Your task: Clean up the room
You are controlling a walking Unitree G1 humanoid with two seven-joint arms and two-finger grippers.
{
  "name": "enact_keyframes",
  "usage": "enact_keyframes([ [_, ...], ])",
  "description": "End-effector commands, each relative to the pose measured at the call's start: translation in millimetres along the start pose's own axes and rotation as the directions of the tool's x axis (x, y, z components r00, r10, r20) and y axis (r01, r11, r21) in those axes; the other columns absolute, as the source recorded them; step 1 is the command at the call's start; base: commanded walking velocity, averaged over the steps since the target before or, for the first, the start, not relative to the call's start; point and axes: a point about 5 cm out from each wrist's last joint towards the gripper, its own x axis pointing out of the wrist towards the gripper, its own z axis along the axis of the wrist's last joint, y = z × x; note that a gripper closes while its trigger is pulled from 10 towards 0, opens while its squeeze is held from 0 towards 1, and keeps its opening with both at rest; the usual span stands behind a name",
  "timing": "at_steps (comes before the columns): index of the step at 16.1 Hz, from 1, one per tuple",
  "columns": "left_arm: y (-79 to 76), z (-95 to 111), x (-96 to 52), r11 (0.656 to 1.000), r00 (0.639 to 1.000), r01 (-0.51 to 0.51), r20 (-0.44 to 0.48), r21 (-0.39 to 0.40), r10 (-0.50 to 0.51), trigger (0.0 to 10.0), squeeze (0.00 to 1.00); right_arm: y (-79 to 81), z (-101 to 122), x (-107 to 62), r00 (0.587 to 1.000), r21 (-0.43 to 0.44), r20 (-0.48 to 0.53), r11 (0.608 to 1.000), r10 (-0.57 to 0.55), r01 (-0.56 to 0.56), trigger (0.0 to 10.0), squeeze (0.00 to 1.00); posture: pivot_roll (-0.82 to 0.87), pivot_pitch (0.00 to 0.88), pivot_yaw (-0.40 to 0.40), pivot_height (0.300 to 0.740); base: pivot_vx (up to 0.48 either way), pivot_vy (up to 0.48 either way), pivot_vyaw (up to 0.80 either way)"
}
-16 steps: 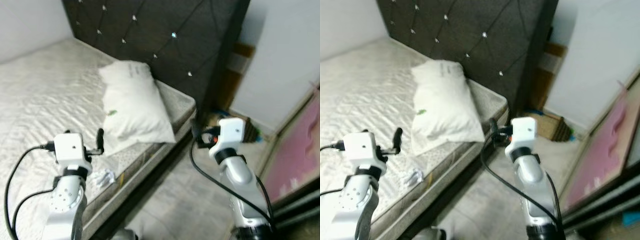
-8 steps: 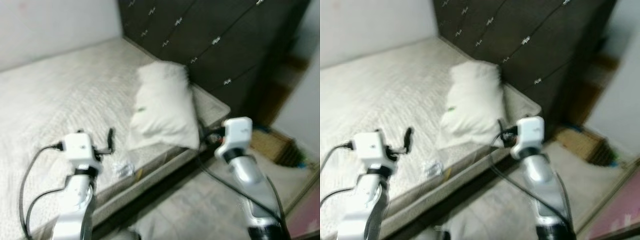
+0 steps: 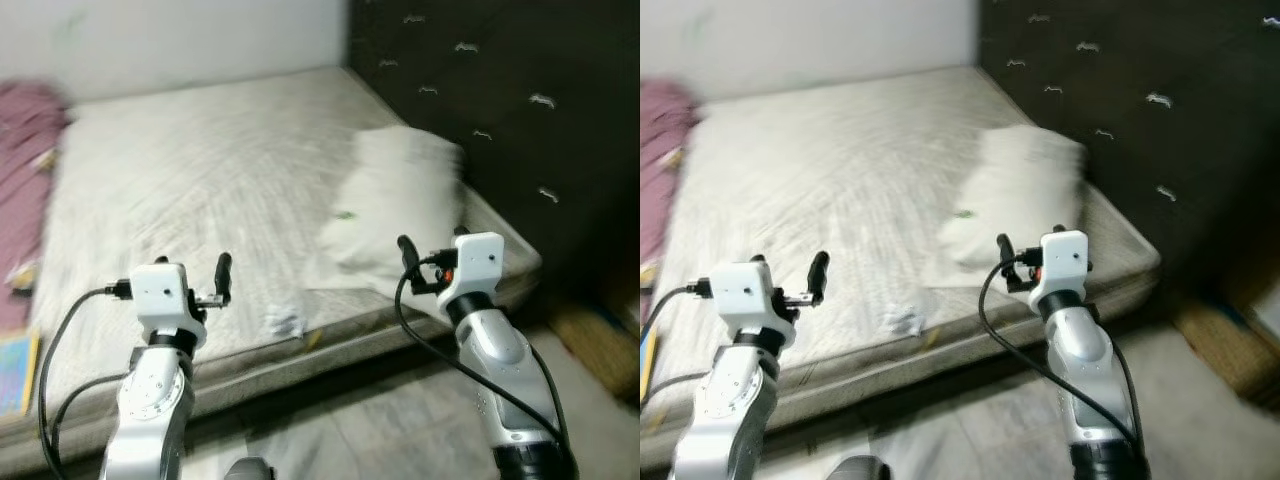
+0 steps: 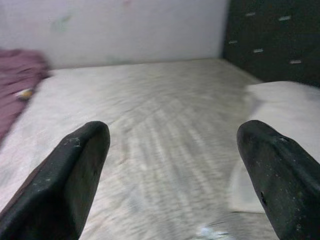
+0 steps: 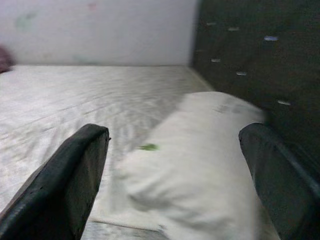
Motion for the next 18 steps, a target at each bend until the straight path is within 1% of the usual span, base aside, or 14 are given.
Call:
enact_keyframes([
  [1,2.7,2.3,-0.1,1.000,1.000,-0.003,0.010,-0.004,0.003,10.0,0.00,0.2,1.2,0.5,1.000,-0.010,0.006,1.000,-0.001,0.001,10.0,0.00,0.07,0.030,-0.026,0.740,0.000,0.000,0.80],
  [3,2.6,4.2,-0.7,1.000,1.000,-0.008,0.026,-0.005,0.009,10.0,0.00,-0.3,1.0,0.3,1.000,0.000,0.006,1.000,-0.008,0.008,10.0,0.00,0.07,0.032,-0.025,0.740,0.000,0.000,0.75],
  [5,2.6,6.3,0.2,1.000,0.999,-0.013,0.037,-0.007,0.013,10.0,0.00,-2.4,0.2,0.1,1.000,0.015,0.003,1.000,-0.023,0.023,10.0,0.00,0.07,0.033,-0.024,0.740,0.000,0.000,0.00],
  [9,2.8,6.9,0.8,1.000,0.999,-0.005,0.047,-0.005,0.005,10.0,0.00,-5.4,0.1,0.1,0.999,0.014,0.005,0.999,-0.033,0.033,10.0,0.00,0.07,0.034,-0.024,0.740,0.294,0.000,0.00],
  [18,1.5,6.1,0.8,1.000,0.999,0.002,0.043,-0.002,-0.002,10.0,0.00,-5.0,1.1,1.3,1.000,-0.005,0.008,1.000,-0.028,0.028,10.0,0.00,0.06,0.036,-0.027,0.740,0.324,0.000,0.00],
])
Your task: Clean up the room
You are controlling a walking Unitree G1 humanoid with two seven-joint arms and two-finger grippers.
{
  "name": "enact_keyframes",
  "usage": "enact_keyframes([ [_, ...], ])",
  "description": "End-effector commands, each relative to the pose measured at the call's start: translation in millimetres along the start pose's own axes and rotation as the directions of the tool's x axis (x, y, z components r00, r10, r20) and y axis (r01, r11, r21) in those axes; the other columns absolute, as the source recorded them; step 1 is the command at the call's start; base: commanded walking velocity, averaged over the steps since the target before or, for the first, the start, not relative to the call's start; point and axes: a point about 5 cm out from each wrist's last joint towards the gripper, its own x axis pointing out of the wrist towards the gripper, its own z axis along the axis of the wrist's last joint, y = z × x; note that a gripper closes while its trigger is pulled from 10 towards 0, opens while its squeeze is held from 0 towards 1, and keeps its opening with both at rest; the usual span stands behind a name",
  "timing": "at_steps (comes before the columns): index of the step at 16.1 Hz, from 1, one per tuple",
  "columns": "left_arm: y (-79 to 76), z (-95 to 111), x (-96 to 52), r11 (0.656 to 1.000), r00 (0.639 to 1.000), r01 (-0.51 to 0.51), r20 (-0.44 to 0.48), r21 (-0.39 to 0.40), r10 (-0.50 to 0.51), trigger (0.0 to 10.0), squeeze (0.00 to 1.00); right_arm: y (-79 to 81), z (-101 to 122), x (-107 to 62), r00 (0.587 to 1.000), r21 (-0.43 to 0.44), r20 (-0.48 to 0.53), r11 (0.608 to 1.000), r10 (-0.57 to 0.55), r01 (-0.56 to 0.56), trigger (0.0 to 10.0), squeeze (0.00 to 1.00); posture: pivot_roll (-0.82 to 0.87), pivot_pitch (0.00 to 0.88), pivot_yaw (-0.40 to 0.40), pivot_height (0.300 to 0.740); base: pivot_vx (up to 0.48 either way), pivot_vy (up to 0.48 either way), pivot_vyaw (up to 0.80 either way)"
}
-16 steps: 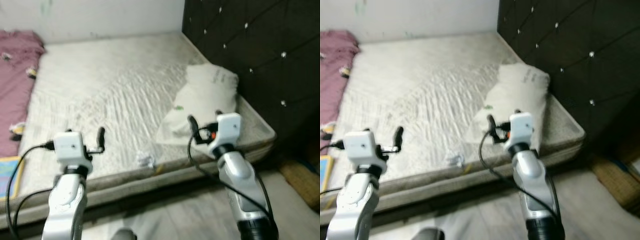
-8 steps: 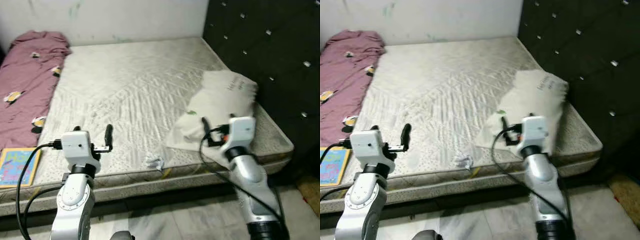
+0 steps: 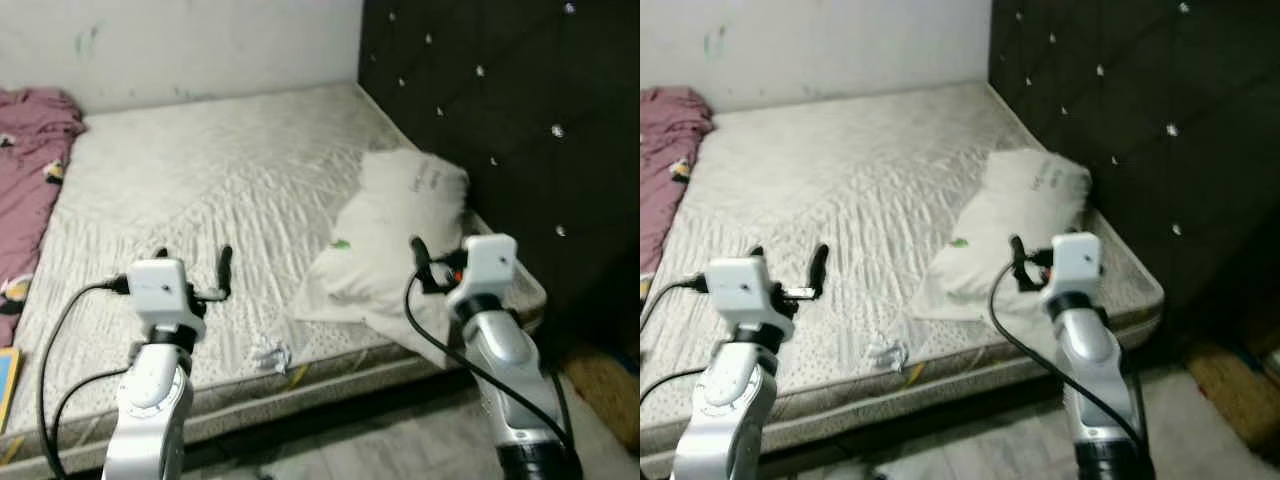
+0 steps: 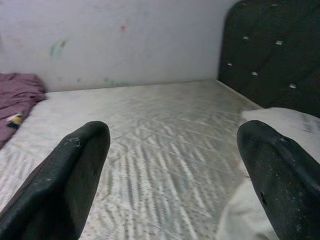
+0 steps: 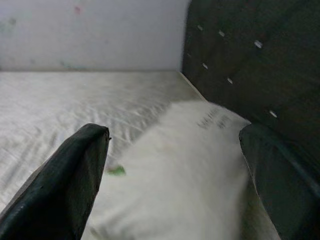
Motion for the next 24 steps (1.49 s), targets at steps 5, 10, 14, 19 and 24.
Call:
enact_keyframes([
  [5,6.9,-3.9,-0.7,0.997,0.998,-0.064,-0.027,0.032,0.065,10.0,0.00,8.3,3.2,2.4,0.999,-0.016,0.014,0.999,0.041,-0.041,10.0,0.00,0.07,0.030,-0.029,0.740,0.167,0.000,0.16],
  [10,6.4,-6.3,0.4,0.997,0.995,-0.074,-0.063,0.016,0.074,10.0,0.00,8.7,2.6,4.2,0.999,-0.022,0.013,0.999,0.043,-0.043,10.0,0.00,0.07,0.022,-0.029,0.740,0.000,0.000,0.80],
  [14,5.9,-7.4,1.3,0.997,0.995,-0.072,-0.076,-0.007,0.071,10.0,0.00,8.1,2.0,4.3,0.999,-0.016,0.012,0.999,0.042,-0.042,10.0,0.00,0.07,0.020,-0.030,0.740,0.000,0.000,0.74],
  [19,9.8,-4.4,4.5,0.998,0.996,-0.064,-0.061,-0.015,0.063,10.0,0.00,3.4,3.1,7.9,1.000,0.000,0.014,1.000,0.020,-0.020,10.0,0.00,0.07,0.020,-0.030,0.740,0.000,0.361,0.00],
  [24,4.6,-5.5,1.3,0.999,0.998,-0.045,-0.044,-0.022,0.044,10.0,0.00,6.5,-1.0,4.6,1.000,0.011,-0.005,1.000,0.016,-0.016,10.0,0.00,0.07,0.015,-0.030,0.740,0.000,0.467,-0.14],
])
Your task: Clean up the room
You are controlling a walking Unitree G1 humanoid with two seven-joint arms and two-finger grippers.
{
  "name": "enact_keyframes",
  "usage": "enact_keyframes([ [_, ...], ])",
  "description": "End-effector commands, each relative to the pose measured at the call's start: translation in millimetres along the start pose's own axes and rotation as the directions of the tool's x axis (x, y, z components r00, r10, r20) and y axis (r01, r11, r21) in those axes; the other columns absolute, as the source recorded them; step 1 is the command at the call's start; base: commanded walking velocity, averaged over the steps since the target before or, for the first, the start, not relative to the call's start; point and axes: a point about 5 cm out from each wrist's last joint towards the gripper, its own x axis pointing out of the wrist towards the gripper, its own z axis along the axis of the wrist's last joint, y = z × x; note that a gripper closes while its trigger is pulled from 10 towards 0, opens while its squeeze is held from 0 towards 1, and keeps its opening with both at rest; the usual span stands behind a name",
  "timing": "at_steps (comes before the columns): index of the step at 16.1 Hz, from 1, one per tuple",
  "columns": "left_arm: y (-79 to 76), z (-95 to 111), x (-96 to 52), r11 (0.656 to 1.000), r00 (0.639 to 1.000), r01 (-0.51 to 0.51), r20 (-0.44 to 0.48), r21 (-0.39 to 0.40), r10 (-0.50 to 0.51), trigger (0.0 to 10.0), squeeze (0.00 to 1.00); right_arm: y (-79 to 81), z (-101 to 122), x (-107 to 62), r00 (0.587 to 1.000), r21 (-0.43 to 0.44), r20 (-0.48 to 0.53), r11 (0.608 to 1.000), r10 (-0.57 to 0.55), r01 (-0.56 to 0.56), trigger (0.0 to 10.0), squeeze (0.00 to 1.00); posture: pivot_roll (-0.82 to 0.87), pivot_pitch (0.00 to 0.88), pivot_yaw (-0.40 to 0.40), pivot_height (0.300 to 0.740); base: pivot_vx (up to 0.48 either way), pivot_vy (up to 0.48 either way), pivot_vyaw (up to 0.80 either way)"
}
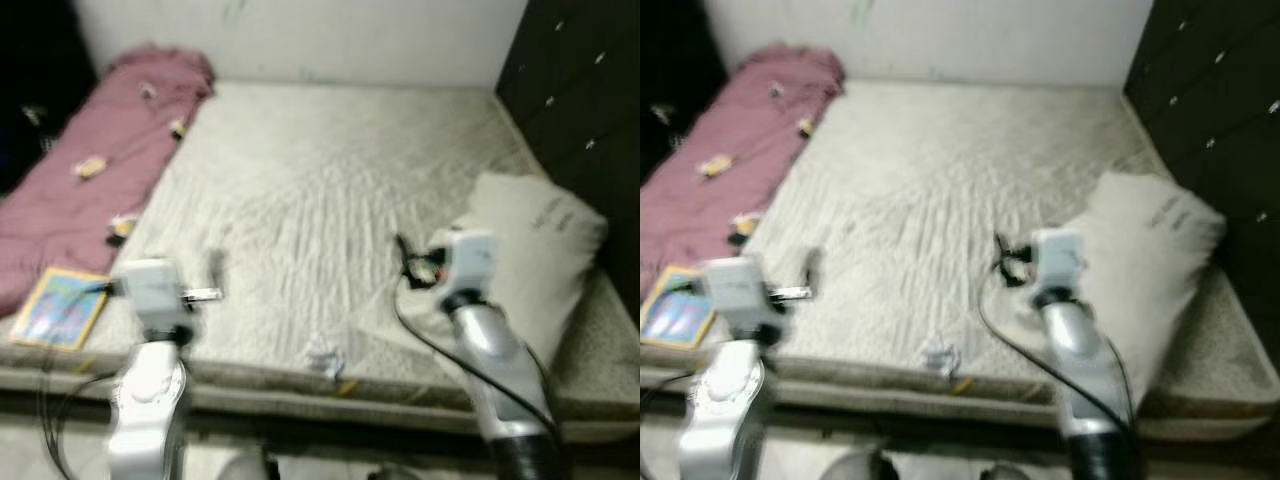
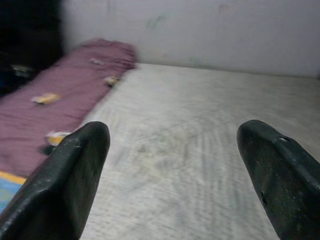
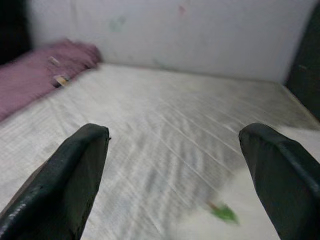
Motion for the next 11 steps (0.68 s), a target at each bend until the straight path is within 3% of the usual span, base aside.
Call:
enact_keyframes([
  [1,6.8,6.1,2.0,0.999,0.999,-0.026,0.033,0.029,0.025,10.0,0.00,0.6,7.3,2.6,1.000,0.004,0.030,1.000,-0.008,0.008,10.0,0.00,0.07,0.015,-0.030,0.740,0.000,0.000,-0.56],
  [7,9.5,6.5,1.4,0.999,0.999,-0.039,0.034,0.027,0.038,10.0,0.00,0.3,8.1,2.8,0.999,0.003,0.031,1.000,-0.013,0.013,10.0,0.00,0.07,0.025,-0.029,0.740,0.000,0.000,0.00],
  [9,10.7,7.7,2.0,0.999,0.998,-0.027,0.055,0.033,0.025,10.0,0.00,0.8,7.7,2.5,1.000,0.007,0.028,1.000,-0.014,0.014,10.0,0.00,0.07,0.032,-0.029,0.740,0.000,0.000,-0.57],
  [11,11.6,8.1,1.6,0.999,0.998,-0.030,0.055,0.032,0.028,10.0,0.00,-0.2,7.3,2.0,0.999,0.007,0.026,1.000,-0.018,0.018,10.0,0.00,0.06,0.034,-0.028,0.740,0.000,0.000,0.00],
])
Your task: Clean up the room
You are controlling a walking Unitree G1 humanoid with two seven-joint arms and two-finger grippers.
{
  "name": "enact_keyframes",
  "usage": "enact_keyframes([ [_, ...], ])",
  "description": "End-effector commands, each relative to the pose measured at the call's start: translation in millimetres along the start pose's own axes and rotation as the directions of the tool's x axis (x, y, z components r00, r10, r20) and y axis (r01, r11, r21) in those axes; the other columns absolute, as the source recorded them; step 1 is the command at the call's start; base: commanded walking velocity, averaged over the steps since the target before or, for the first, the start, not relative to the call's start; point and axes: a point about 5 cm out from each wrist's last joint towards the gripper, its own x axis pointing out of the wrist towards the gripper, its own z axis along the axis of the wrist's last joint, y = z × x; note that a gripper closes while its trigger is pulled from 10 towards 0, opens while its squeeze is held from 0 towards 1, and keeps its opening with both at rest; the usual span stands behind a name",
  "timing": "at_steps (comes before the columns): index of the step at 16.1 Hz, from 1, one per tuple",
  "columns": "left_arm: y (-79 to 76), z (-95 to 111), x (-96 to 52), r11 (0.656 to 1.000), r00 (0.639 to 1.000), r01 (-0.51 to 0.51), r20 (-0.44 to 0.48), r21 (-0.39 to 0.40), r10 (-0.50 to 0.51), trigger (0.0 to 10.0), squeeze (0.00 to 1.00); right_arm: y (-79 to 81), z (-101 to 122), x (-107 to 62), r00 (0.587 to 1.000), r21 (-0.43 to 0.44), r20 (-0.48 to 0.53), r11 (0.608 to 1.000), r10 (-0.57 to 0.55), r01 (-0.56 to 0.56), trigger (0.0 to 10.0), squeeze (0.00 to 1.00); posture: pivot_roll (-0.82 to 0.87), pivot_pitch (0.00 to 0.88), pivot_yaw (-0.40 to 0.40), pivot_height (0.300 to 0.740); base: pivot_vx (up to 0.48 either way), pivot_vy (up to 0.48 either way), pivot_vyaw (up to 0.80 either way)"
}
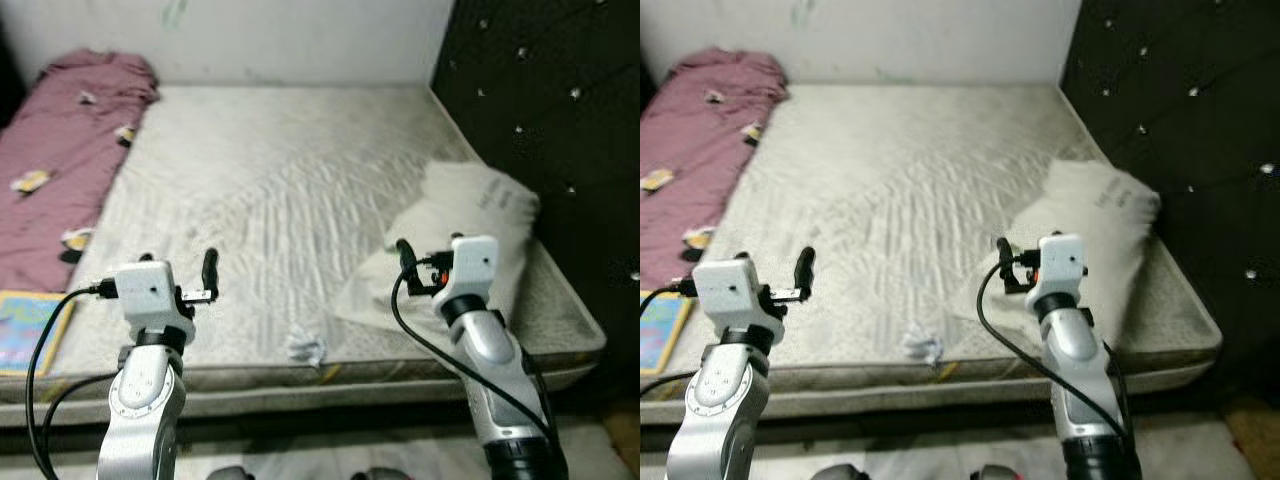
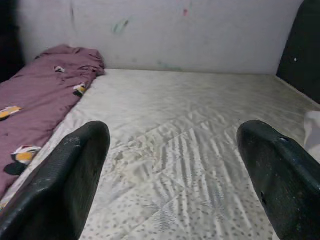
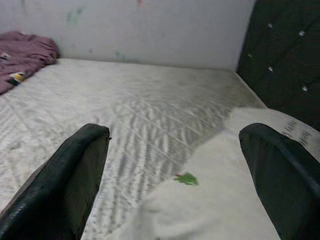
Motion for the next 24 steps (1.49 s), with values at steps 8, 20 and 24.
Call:
enact_keyframes([
  [8,-2.4,1.5,-1.7,0.999,0.999,0.032,0.002,-0.035,-0.032,10.0,0.00,-2.3,6.8,1.5,1.000,0.000,0.016,1.000,-0.012,0.012,10.0,0.00,0.06,0.043,-0.029,0.740,0.000,0.000,-0.57],
  [20,-3.2,0.4,-2.5,0.997,0.999,0.036,-0.007,-0.065,-0.036,10.0,0.00,-2.5,6.3,0.5,1.000,-0.008,0.013,1.000,-0.008,0.008,10.0,0.00,0.06,0.043,-0.032,0.740,0.000,0.180,0.00],
  [24,-2.8,-0.3,-2.7,0.998,1.000,0.030,-0.007,-0.050,-0.030,10.0,0.00,-2.8,6.4,0.7,1.000,-0.009,0.014,1.000,-0.008,0.008,10.0,0.00,0.06,0.040,-0.033,0.740,0.000,0.435,0.00],
])
